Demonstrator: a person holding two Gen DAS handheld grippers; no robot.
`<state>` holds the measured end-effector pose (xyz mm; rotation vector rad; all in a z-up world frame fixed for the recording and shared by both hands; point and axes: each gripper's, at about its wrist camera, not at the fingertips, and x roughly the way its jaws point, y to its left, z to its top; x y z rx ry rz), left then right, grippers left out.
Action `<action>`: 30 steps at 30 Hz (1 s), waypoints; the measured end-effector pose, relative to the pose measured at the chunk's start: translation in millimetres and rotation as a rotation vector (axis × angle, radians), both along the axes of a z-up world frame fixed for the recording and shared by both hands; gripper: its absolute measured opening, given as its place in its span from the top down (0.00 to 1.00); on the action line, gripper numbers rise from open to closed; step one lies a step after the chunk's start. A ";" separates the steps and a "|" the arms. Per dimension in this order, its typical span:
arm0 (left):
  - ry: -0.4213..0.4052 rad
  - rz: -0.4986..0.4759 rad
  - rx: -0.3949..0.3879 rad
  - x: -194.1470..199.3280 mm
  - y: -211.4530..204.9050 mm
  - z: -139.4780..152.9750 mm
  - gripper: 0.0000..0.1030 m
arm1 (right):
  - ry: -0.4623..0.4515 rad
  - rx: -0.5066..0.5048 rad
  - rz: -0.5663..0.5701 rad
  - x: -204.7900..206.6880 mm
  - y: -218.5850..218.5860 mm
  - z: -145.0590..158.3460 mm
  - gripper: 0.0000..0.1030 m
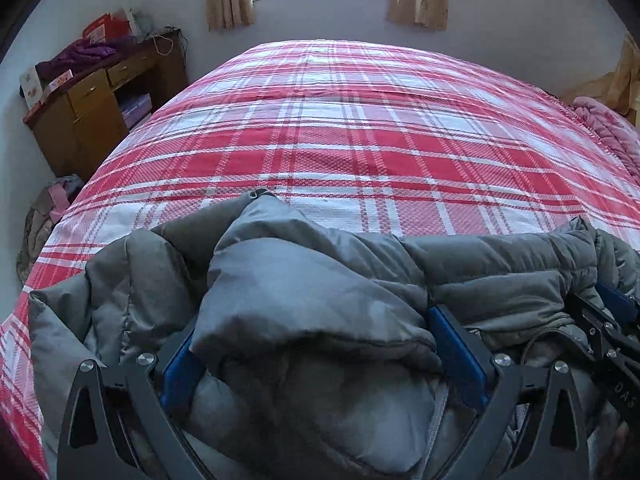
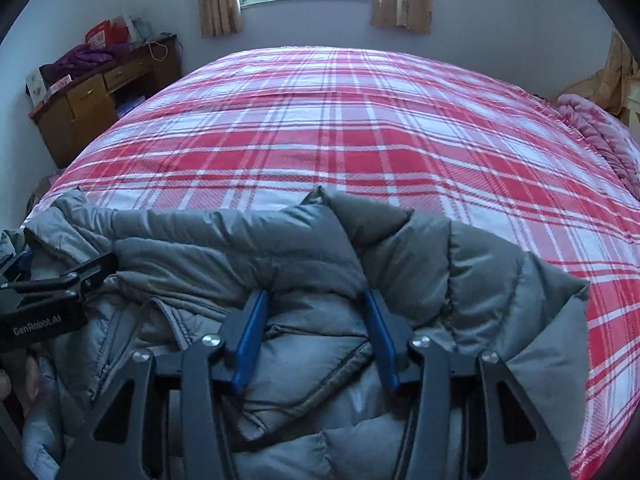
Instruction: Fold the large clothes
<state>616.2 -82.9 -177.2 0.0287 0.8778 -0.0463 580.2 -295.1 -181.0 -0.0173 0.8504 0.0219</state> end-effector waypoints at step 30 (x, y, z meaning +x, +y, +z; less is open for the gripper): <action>-0.080 -0.013 0.055 -41.6 18.8 75.4 0.01 | -0.018 -0.055 -0.017 -18.2 -12.7 37.1 0.26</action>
